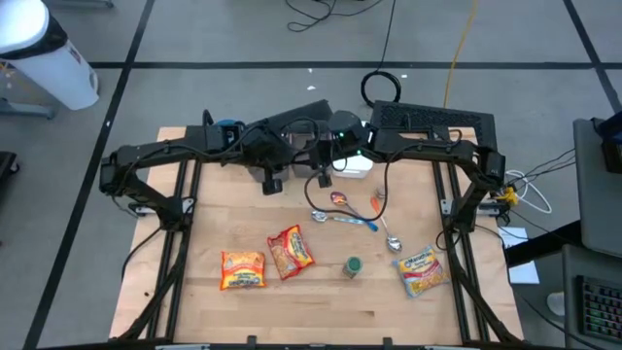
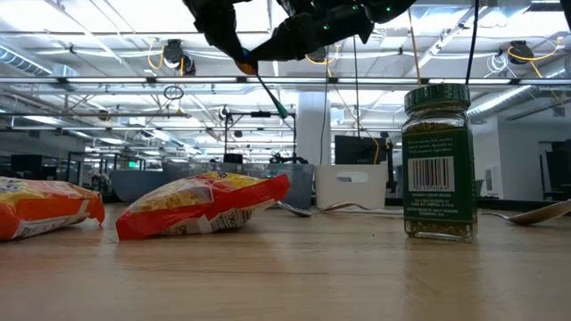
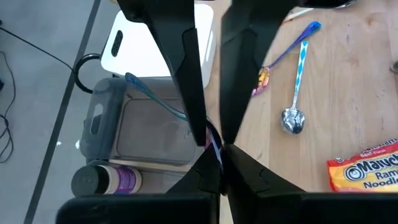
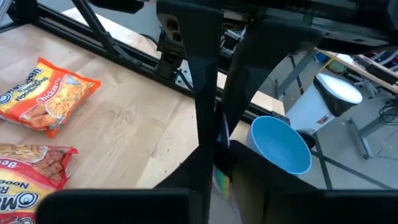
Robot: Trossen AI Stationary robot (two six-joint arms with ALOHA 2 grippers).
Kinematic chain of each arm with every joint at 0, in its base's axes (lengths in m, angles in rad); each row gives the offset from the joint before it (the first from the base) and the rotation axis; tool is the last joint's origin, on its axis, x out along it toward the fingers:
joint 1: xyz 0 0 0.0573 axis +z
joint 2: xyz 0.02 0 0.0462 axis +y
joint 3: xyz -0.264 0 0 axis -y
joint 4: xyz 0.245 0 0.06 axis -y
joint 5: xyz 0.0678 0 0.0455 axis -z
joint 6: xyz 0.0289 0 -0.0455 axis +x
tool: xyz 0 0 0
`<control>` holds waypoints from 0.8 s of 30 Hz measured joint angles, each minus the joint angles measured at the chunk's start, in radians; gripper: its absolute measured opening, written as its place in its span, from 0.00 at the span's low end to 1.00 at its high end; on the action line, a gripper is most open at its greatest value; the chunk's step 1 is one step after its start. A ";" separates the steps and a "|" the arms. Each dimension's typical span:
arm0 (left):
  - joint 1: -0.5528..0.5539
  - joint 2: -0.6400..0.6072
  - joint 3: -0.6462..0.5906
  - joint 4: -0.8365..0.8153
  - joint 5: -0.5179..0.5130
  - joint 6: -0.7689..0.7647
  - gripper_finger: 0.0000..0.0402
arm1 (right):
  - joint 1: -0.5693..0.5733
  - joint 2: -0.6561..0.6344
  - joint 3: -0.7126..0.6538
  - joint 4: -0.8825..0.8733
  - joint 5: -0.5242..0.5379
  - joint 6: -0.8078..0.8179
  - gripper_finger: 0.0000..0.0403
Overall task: Pick & Place Food Item
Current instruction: Put the blue spoon into the right black bin
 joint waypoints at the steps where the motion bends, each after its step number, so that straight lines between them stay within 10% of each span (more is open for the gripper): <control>1: 0.000 0.000 0.000 0.000 0.000 0.002 0.02 | 0.000 0.000 0.000 -0.001 -0.001 0.000 0.07; 13: 0.000 0.000 0.000 -0.003 -0.001 0.008 0.02 | 0.000 0.000 0.000 -0.007 -0.006 0.000 0.01; 24: 0.003 -0.002 0.000 0.002 0.040 0.009 0.25 | 0.000 -0.028 -0.001 -0.065 0.029 -0.023 0.00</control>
